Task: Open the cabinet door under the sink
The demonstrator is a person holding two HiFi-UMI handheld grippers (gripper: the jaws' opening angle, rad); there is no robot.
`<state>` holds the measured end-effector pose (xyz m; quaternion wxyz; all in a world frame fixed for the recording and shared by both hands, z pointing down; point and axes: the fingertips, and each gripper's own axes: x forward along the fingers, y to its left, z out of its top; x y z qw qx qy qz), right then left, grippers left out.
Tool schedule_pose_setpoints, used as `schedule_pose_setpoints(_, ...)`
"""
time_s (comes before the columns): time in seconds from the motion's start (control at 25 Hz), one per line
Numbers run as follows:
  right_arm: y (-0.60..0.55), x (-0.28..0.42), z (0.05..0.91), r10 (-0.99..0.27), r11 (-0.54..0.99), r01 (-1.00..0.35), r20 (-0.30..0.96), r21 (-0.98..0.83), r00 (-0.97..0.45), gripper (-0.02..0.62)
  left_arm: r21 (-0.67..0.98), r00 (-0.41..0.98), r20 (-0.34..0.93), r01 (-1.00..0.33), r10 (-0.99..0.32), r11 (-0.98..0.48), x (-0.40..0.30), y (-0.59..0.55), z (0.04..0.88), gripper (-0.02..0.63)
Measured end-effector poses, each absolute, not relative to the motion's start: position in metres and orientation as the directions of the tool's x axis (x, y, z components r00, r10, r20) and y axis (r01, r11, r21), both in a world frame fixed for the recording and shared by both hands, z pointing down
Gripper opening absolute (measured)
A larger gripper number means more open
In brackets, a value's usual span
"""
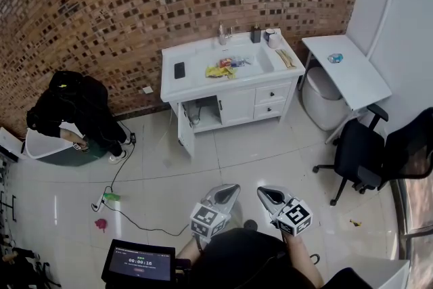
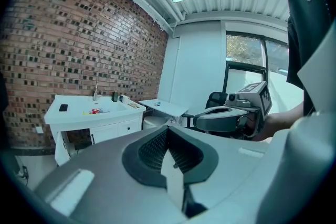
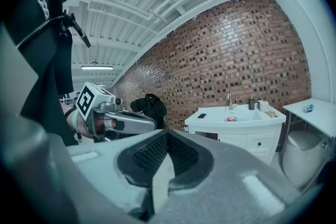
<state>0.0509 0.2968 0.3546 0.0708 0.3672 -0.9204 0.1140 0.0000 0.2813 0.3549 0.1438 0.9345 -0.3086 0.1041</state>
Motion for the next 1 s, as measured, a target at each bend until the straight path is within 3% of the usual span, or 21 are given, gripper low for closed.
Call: schedule_pose_setpoints(1.0,0.3011,0.0566,0.3571,-0.66,0.704,-0.693,0.217,-0.156,-0.719,-0.009,0.203,0.797,0.289,-0.593,-0.531,-0.779,0.0102,0.289,0.3577,0.015)
